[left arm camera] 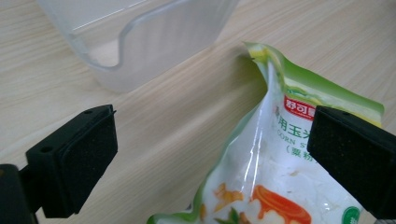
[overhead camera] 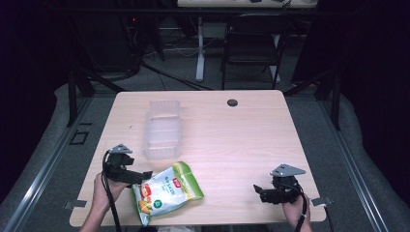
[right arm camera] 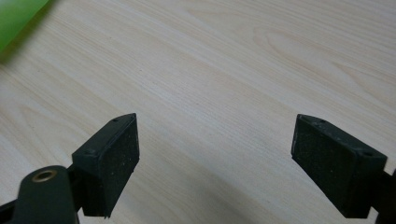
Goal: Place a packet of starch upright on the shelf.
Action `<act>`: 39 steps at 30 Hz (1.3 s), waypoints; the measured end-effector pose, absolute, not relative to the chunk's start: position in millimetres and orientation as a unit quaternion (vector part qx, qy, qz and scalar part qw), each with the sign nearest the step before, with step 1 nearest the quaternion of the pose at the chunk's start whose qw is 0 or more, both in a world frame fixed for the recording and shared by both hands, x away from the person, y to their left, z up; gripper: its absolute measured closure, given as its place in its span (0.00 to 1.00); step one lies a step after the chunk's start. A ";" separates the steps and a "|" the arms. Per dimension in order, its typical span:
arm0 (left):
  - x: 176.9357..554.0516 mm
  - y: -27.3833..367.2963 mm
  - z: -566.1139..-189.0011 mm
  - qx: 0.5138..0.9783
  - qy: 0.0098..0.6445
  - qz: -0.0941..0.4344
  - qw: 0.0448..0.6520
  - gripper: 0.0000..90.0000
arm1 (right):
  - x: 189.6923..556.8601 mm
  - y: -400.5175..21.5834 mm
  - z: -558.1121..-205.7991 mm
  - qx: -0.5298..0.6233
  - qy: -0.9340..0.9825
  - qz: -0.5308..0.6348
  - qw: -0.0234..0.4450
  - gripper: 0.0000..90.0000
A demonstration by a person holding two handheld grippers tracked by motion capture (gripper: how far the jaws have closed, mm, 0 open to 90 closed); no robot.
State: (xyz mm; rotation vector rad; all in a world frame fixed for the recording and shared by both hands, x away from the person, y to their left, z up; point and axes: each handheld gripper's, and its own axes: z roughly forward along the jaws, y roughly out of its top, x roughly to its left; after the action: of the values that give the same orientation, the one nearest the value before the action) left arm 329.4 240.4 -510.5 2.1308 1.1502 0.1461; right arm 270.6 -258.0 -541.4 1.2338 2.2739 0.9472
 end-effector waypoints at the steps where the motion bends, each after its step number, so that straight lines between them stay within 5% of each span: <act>1: 329.9 238.0 -510.5 0.823 0.443 0.055 0.351 0.03 | 270.4 -257.9 -541.4 0.441 0.810 0.336 0.192 0.16; 27: 354.0 176.3 -523.5 0.870 0.366 0.007 0.332 0.31 | 269.5 -258.2 -543.0 0.443 0.809 0.337 0.188 0.16; 39: 366.5 160.5 -535.5 0.884 0.368 -0.020 0.289 0.36 | 268.6 -256.7 -542.3 0.435 0.815 0.335 0.186 0.16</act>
State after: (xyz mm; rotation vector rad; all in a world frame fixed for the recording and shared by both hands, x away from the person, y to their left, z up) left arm 366.5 160.5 -535.5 2.3593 0.9813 -0.0540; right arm 268.6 -256.7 -542.3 1.2239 2.2947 0.9438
